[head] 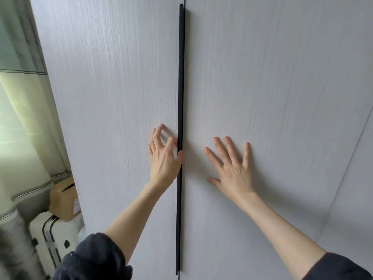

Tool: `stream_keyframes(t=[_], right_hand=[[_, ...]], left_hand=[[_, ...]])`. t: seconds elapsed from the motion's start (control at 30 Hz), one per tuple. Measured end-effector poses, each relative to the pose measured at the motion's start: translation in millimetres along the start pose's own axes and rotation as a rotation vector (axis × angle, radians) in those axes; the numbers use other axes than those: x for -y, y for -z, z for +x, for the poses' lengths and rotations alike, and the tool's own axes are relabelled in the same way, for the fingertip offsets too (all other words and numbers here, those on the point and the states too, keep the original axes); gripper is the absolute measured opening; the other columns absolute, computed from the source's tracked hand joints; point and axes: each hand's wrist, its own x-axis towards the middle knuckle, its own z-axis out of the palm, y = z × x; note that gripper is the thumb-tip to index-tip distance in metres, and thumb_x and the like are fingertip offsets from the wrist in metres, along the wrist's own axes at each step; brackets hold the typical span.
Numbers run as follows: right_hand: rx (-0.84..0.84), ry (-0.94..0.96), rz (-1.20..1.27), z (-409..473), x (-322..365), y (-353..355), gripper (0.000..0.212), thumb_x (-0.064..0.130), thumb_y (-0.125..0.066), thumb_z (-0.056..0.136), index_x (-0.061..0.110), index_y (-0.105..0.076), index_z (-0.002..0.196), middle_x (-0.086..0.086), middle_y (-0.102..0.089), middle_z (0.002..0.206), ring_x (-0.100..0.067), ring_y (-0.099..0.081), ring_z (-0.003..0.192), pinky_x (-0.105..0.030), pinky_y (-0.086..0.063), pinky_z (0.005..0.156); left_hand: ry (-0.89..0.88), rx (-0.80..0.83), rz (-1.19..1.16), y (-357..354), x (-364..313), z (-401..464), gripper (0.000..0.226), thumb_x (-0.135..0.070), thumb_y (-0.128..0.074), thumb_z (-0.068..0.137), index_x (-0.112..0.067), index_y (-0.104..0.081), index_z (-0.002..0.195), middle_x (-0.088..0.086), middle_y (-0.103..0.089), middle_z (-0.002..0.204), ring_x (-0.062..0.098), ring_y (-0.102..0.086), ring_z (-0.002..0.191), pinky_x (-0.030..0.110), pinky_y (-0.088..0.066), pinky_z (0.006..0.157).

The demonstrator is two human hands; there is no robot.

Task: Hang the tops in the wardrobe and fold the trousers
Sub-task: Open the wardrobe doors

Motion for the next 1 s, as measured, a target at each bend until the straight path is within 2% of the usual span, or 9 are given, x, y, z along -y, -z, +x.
stream_keyframes(t=[0.23,0.3,0.37,0.47,0.53,0.6,0.7,0.87,1.0], right_hand=[[0.034,-0.056,0.157,-7,5,13,0.089,0.031,-0.086,0.056,0.021,-0.049,0.136,-0.009,-0.034,0.15,-0.03,-0.024,0.139,-0.066,-0.012,0.107],[0.046,-0.094,0.262,-19,18,19,0.074,0.029,-0.081,0.064,0.02,-0.052,0.131,-0.013,-0.04,0.146,-0.03,-0.027,0.136,-0.069,-0.021,0.102],[0.022,-0.105,0.457,-27,36,29,0.052,0.029,-0.063,0.08,0.021,-0.052,0.13,-0.013,-0.048,0.14,-0.026,-0.033,0.131,-0.07,-0.031,0.096],[0.163,-0.186,1.039,-22,77,72,0.04,0.027,-0.043,0.097,0.026,-0.046,0.137,0.006,-0.05,0.137,-0.006,-0.042,0.125,-0.047,-0.031,0.111],[0.349,-0.277,1.398,-18,105,104,0.04,0.019,-0.045,0.099,0.026,-0.043,0.139,0.012,-0.05,0.136,0.002,-0.046,0.123,-0.025,-0.032,0.112],[0.391,-0.343,1.515,-20,126,125,0.041,0.013,-0.044,0.099,0.022,-0.043,0.139,0.009,-0.053,0.136,-0.003,-0.051,0.122,-0.019,-0.034,0.108],[0.392,-0.368,1.569,-29,148,151,0.042,0.009,-0.04,0.1,0.022,-0.042,0.139,0.011,-0.051,0.135,-0.006,-0.053,0.121,-0.014,-0.034,0.105],[0.443,-0.369,1.537,-32,184,188,0.042,0.01,-0.038,0.1,0.022,-0.041,0.14,0.013,-0.051,0.133,0.005,-0.055,0.108,0.004,-0.033,0.086],[0.488,-0.378,1.569,-32,211,215,0.042,0.01,-0.038,0.1,0.024,-0.039,0.14,0.022,-0.047,0.127,0.01,-0.052,0.106,0.008,-0.03,0.081]], left_hand=[[0.0,0.01,-0.122,32,-5,-21,0.016,-0.003,-0.064,0.081,-0.006,-0.055,0.095,0.007,-0.014,0.152,0.028,-0.012,0.141,0.049,-0.028,0.109],[-0.017,0.019,-0.156,52,-5,-34,0.016,-0.002,-0.064,0.083,-0.007,-0.054,0.094,0.005,-0.015,0.151,0.022,-0.013,0.14,0.034,-0.027,0.107],[-0.041,0.012,-0.183,71,-5,-48,0.02,-0.001,-0.063,0.083,-0.014,-0.051,0.091,0.003,-0.017,0.15,0.012,-0.016,0.138,0.012,-0.022,0.1],[-0.092,0.009,-0.195,100,-1,-66,0.027,-0.001,-0.064,0.084,-0.021,-0.047,0.092,0.002,-0.022,0.146,-0.013,-0.016,0.129,-0.006,-0.019,0.091],[-0.106,0.027,-0.204,116,4,-73,0.028,-0.001,-0.064,0.084,-0.021,-0.047,0.093,0.0,-0.023,0.143,-0.018,-0.017,0.125,-0.006,-0.021,0.09],[-0.104,0.052,-0.209,131,9,-80,0.026,-0.002,-0.063,0.084,-0.021,-0.047,0.093,-0.005,-0.023,0.141,-0.009,-0.021,0.127,-0.005,-0.021,0.092],[-0.128,0.075,-0.204,157,16,-90,0.025,-0.007,-0.065,0.085,-0.022,-0.046,0.094,-0.01,-0.023,0.138,-0.004,-0.025,0.126,0.0,-0.027,0.095],[-0.089,0.111,-0.273,216,29,-118,0.023,-0.015,-0.063,0.088,-0.023,-0.048,0.103,-0.008,-0.034,0.131,0.013,-0.042,0.122,0.027,-0.043,0.097],[-0.009,0.008,-0.329,262,46,-141,0.041,-0.011,-0.064,0.087,-0.026,-0.041,0.117,-0.002,-0.047,0.125,0.008,-0.052,0.11,0.023,-0.049,0.091]])
